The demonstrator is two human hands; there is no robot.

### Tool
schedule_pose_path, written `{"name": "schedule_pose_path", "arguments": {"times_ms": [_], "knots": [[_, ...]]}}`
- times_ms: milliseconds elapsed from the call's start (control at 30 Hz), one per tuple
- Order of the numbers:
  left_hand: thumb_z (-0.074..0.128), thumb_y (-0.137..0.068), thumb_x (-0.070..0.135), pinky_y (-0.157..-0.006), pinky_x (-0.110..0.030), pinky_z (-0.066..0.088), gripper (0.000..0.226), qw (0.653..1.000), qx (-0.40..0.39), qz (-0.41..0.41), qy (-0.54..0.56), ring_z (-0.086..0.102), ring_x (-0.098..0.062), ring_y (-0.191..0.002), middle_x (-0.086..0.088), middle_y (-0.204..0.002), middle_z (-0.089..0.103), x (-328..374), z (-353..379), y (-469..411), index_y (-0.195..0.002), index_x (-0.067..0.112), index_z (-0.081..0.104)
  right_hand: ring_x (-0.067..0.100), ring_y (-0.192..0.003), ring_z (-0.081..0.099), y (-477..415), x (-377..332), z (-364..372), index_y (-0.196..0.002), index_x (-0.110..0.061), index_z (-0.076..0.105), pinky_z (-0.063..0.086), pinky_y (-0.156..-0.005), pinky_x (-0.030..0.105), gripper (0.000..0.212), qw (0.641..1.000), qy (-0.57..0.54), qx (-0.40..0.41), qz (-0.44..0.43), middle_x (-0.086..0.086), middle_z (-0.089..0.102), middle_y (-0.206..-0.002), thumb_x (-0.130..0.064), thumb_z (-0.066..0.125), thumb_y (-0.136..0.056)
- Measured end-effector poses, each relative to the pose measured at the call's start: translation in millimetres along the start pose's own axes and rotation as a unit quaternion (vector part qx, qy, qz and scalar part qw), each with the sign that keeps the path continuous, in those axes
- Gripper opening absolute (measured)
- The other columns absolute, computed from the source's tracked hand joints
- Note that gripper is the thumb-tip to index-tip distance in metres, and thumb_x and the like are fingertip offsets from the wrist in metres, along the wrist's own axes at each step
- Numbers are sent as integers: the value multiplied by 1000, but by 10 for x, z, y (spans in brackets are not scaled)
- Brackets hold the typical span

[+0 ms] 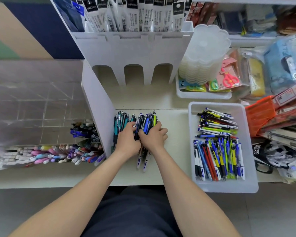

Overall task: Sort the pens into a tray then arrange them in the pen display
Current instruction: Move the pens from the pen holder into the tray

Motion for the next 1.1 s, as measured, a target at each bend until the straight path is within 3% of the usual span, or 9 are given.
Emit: {"name": "schedule_pose_path", "arguments": {"times_ms": [133,300,433,533,633,800,933,1000,1100], "knots": [[54,-88,-11,-110,-29,41,71,1000,-11,-5,-9,53,-27,-140,-8,-153,56,17,15,23,-155,13,44,45,-124,40,-29,-40,0,-141,-5,30,43,-100,43,78,1000,13,-11,2,20,33,-141,-38,75,-87],[53,-88,-12,-116,-33,36,72,999,3,20,-48,46,-28,-145,-12,-155,49,69,22,62,-155,11,43,48,-125,46,-69,-71,-66,-133,1,35,44,-105,46,64,1000,3,-2,-4,26,40,-141,-22,74,-89],[52,-88,-12,-106,-27,34,69,998,17,31,-61,48,-27,-138,-12,-149,48,80,-16,116,-152,13,46,49,-125,51,-67,-22,-162,-134,0,34,47,-104,48,55,999,-52,3,-2,26,42,-141,-19,68,-95],[51,-91,-8,-106,-27,35,59,998,24,38,-53,51,-24,-135,-8,-145,52,96,-27,152,-146,13,51,44,-112,57,-11,-64,-328,-128,-3,35,52,-92,47,45,996,-76,16,-31,22,48,-131,-16,62,-95],[48,-100,-1,-107,-29,44,45,997,47,59,-8,58,-20,-127,-4,-139,60,212,-48,193,-141,14,59,26,-75,52,101,-117,-589,-111,-8,36,42,-60,36,33,990,-114,35,-71,12,54,-99,-15,63,-92],[42,-107,14,-78,-12,44,34,993,50,35,98,57,7,-90,13,-110,66,451,1,240,-132,24,63,16,-65,45,332,-189,-996,-106,-11,44,39,-53,30,28,976,-177,29,-123,6,55,-89,-16,65,-88],[37,-106,17,-97,-42,56,37,981,-40,-12,187,69,-19,-105,-1,-115,75,617,288,241,-124,20,69,6,-65,46,503,-294,-1382,-107,-15,47,41,-56,19,29,957,-218,34,-189,-1,55,-85,-10,66,-86],[36,-106,15,-90,-41,55,37,973,-69,-34,218,69,-21,-100,-8,-115,77,703,453,274,-119,17,70,4,-60,46,576,-336,-1621,-106,-20,44,39,-55,15,34,949,-203,46,-238,-6,52,-78,-7,66,-84],[39,-106,12,-80,-32,50,33,978,-65,-7,197,68,-21,-98,-7,-111,77,842,631,304,-115,16,71,14,-67,51,617,-388,-1956,-114,-28,40,41,-57,22,48,928,-52,97,-356,-8,52,-81,-9,70,-81]]}}
Point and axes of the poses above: each hand's wrist, its own y-axis away from the middle knuckle, its own z-axis out of the palm, x = y × z, the point moved 8 cm from there along -y, towards the middle knuckle
